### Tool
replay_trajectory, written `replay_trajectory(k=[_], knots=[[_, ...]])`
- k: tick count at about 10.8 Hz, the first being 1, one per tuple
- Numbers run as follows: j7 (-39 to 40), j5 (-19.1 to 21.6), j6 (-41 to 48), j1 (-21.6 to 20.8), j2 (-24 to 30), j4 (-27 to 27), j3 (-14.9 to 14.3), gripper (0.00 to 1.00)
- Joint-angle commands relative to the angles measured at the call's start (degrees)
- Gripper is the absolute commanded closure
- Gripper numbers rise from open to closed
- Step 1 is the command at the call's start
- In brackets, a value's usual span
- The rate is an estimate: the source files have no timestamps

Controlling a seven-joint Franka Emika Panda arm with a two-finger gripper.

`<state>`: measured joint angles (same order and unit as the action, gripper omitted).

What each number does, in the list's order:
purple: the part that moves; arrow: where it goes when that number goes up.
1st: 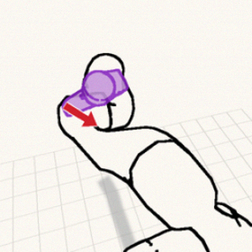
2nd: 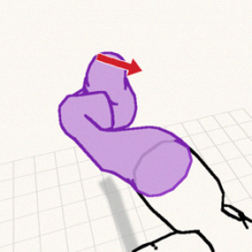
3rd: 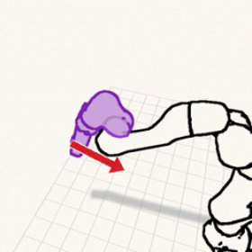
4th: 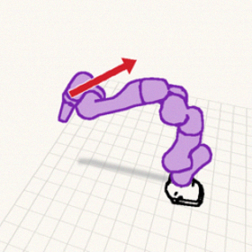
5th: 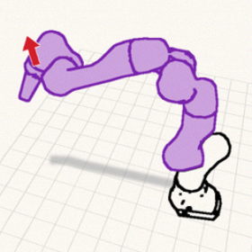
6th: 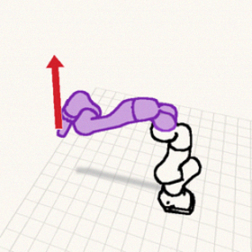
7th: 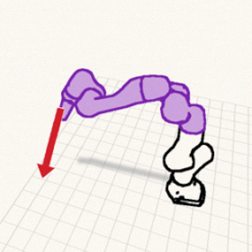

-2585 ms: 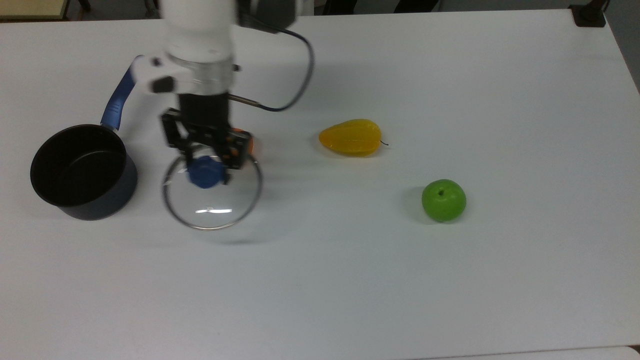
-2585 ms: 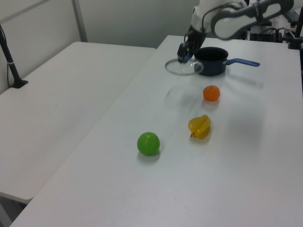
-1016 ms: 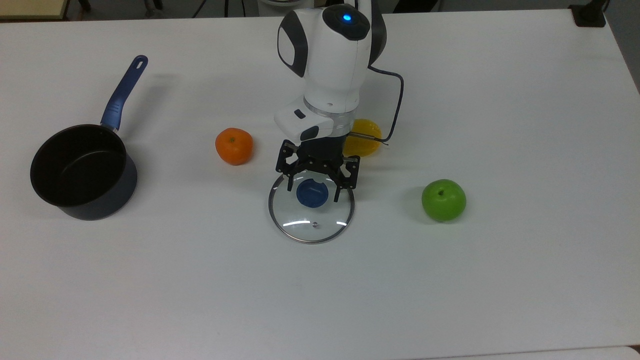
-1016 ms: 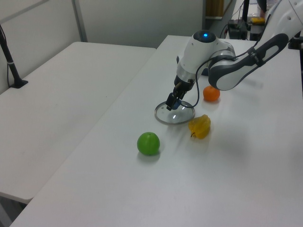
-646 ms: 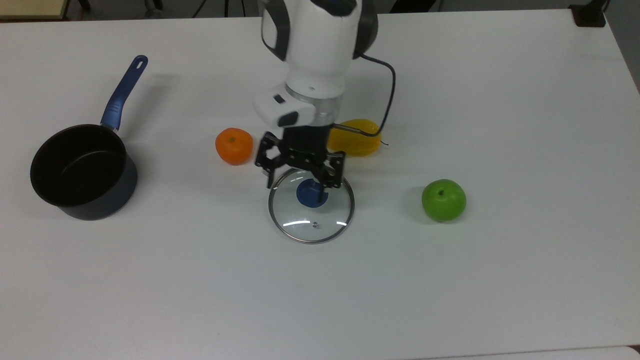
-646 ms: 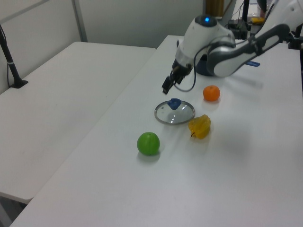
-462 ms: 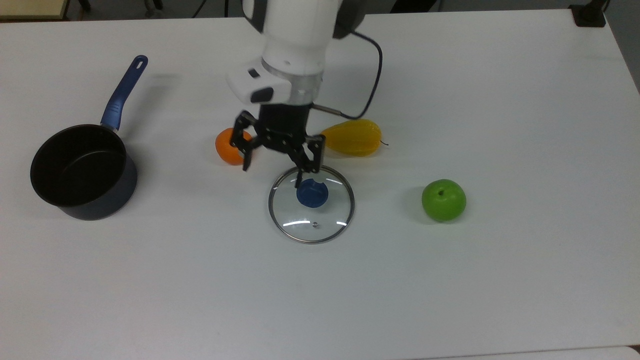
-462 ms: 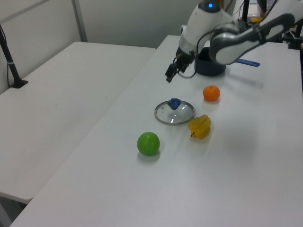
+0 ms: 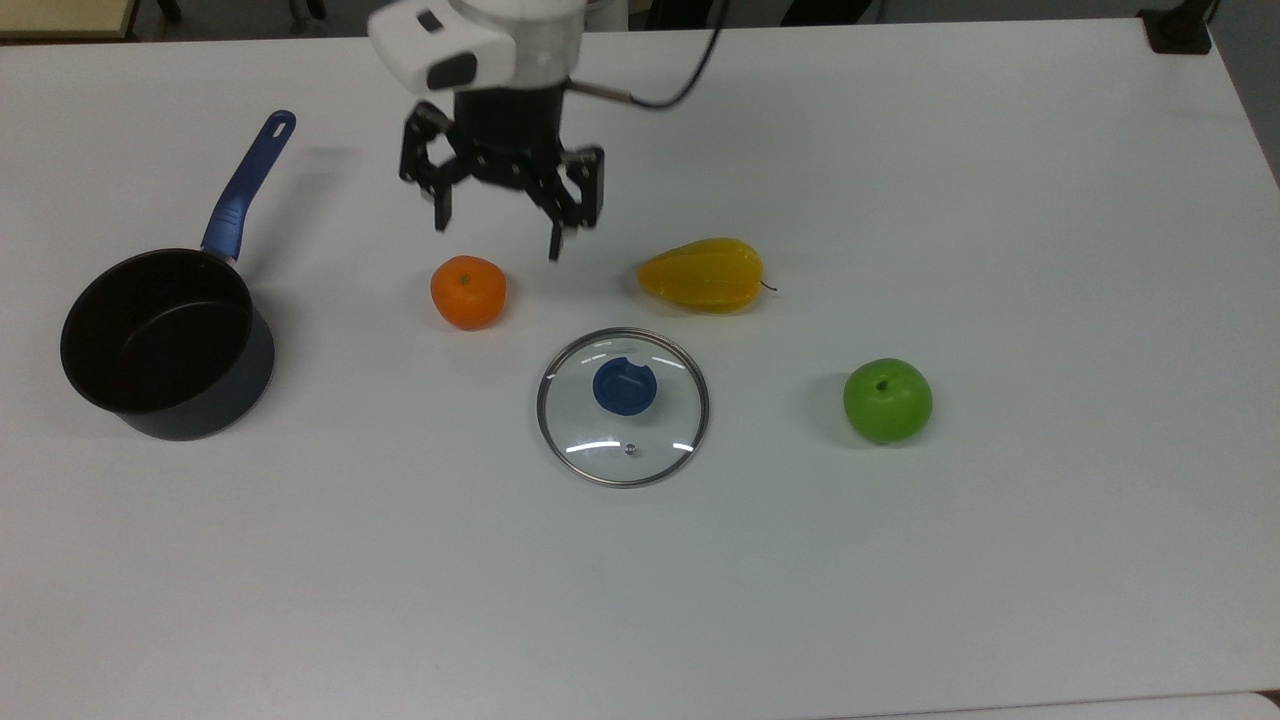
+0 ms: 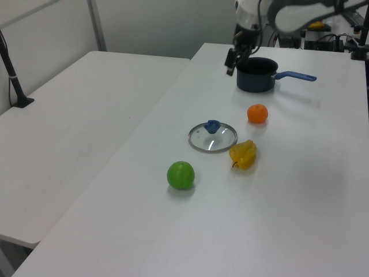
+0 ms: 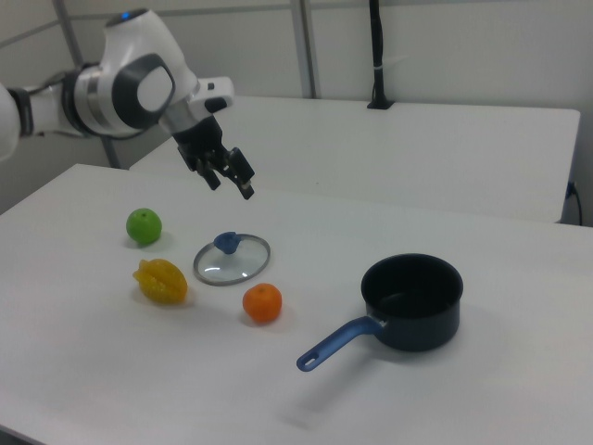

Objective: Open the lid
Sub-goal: 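Open the gripper, release the knob and raise the gripper away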

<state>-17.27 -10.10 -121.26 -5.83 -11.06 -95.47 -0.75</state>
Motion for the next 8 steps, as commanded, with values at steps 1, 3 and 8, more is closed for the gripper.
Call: replay_trajectory(k=[1,3,8], knots=[[12.74,6.49,11.18,4.06,8.92,-2.18,-0.21,0.00],[19.62,7.99,19.52,5.65,12.54,-2.27,-0.74,0.00],[19.64,7.99,26.33,1.28,15.63,-3.24,-5.56,0.00]])
